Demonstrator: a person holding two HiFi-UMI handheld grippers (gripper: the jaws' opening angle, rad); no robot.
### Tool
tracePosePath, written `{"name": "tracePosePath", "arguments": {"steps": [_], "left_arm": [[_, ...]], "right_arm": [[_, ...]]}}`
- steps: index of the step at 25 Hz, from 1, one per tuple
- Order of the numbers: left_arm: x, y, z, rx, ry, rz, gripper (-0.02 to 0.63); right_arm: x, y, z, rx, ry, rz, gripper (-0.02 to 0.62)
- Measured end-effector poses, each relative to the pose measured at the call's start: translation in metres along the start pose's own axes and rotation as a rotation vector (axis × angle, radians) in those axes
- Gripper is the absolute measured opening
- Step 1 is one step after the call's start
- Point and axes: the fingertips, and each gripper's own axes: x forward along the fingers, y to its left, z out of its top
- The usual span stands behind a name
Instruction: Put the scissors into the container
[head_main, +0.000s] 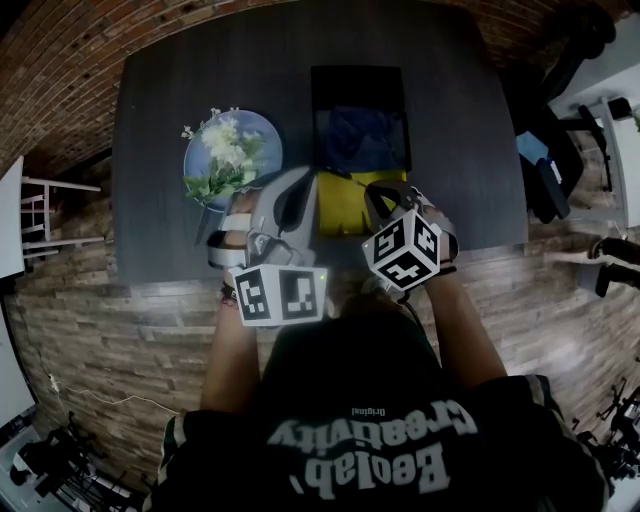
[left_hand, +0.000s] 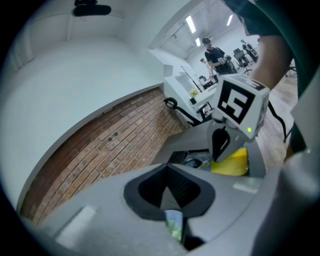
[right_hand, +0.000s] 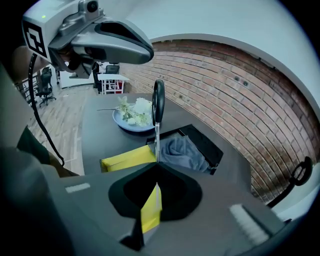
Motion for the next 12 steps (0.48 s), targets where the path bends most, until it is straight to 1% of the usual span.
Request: {"name": "tracePosePath", "arguments": {"steps": [12], "left_arm": [[0.000,-0.003,-0.004,-0.011,0.006,-0.004,0.002]], "right_arm": [[0.022,0.006,-0.028,0.020,0.074,0.045,0.012]]}}
